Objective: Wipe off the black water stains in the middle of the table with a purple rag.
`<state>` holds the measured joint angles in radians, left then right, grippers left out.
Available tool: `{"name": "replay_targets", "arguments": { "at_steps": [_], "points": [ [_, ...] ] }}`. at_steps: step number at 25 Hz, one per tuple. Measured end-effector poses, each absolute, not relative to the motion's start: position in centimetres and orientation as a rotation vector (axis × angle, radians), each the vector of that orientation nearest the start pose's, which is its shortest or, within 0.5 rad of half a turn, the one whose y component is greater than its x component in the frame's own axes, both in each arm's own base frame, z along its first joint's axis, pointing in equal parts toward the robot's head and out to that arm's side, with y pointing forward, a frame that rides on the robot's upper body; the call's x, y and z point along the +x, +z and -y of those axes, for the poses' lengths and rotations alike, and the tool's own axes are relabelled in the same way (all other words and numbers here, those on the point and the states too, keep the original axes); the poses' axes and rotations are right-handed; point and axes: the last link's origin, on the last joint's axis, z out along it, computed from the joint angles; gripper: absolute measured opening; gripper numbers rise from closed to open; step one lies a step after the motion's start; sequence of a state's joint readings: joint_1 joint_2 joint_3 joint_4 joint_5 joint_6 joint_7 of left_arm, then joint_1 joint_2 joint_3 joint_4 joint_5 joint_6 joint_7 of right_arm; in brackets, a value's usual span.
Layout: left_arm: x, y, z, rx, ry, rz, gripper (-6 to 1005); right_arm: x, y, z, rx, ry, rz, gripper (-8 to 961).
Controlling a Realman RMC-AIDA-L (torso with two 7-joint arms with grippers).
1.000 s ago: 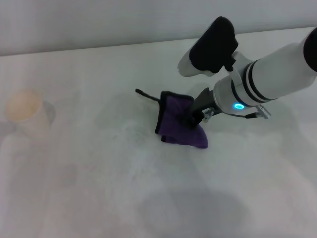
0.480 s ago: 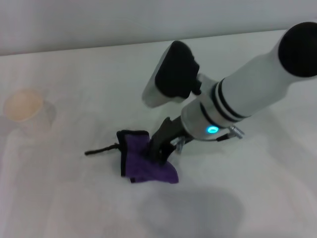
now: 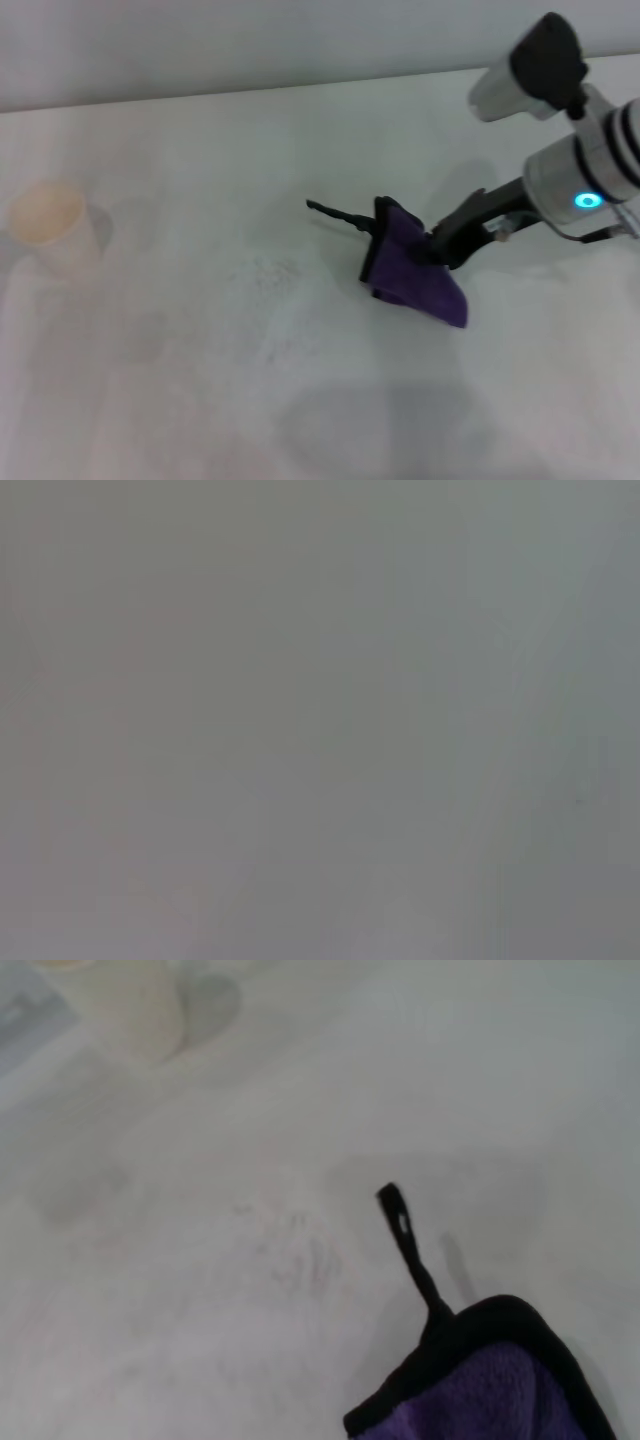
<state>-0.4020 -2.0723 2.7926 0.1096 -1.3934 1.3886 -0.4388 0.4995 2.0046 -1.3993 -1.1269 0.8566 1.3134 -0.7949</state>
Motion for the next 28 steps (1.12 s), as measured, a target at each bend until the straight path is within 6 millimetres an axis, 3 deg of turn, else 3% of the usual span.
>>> {"name": "replay_targets", "arguments": {
  "at_steps": [6, 14, 22, 28],
  "points": [
    [-33.6, 0.8, -30.5, -1.449, -0.987, 0.674, 876, 24.7, 0.4, -34.9, -2.619, -0.325, -0.951, 174],
    [-32.6, 0.7, -31.6, -1.466, -1.01, 0.657, 876, 26.4, -0.1, -34.9, -2.58, -0.39, -0.966, 190],
    [-32.9, 0.8, -31.4, -1.451, -1.006, 0.664, 876, 26.1, 0.0, -35.5, -2.562, -0.35, -0.925, 206],
    [-32.9, 0.8, -31.4, -1.449, -1.007, 0.663, 876, 24.1, 0.8, -36.1, -2.577, -0.254, -0.858, 490]
  ]
}}
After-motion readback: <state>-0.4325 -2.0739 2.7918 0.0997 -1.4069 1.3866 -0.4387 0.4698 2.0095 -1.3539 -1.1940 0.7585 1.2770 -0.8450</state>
